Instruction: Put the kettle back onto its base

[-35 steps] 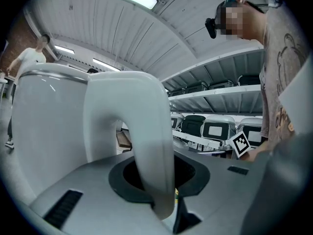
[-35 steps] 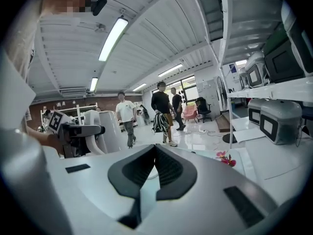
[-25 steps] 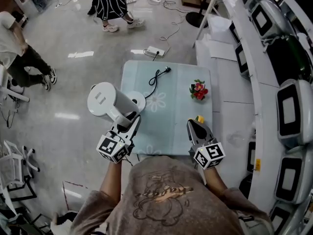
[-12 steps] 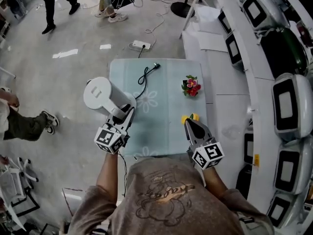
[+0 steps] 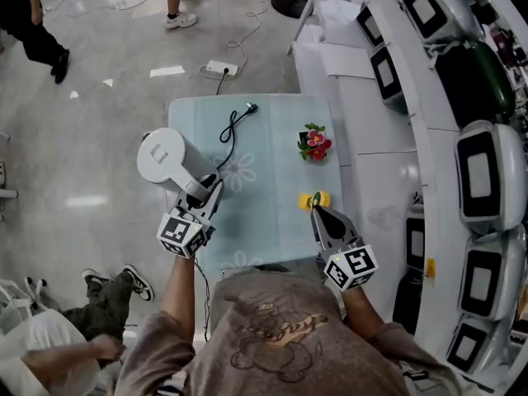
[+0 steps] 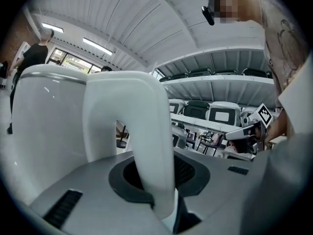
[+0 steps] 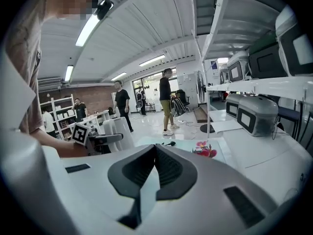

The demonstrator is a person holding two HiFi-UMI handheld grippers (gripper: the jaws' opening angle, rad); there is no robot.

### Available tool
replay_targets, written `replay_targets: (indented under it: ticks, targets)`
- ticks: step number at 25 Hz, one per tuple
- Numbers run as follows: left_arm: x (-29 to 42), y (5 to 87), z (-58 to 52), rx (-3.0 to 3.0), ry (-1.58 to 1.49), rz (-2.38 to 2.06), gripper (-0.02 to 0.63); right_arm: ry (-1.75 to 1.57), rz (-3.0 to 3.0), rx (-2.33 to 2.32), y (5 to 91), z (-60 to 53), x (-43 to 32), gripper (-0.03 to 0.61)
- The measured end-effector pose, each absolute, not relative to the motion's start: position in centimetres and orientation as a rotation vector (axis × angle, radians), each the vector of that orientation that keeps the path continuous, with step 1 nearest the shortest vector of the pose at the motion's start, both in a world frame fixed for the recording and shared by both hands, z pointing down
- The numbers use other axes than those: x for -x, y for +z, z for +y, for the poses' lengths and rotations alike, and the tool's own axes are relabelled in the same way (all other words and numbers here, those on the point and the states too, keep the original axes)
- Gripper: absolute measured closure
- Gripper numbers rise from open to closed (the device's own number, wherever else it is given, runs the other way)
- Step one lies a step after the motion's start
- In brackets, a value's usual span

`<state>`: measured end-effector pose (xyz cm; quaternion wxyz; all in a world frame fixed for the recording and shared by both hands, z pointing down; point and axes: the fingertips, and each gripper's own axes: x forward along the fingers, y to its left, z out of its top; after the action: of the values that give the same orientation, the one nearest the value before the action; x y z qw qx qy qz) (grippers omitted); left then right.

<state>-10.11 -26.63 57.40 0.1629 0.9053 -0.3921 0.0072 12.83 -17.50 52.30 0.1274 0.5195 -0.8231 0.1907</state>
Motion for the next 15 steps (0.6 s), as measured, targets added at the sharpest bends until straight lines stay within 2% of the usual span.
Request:
replay_targets:
  ticks: [15]
  targets:
    - [9.3, 59.5, -26.2, -2.618, 0.105, -1.083, 0.517, 0.589, -2.356, -1.499, 53.7, -17.5, -12.8, 0.578]
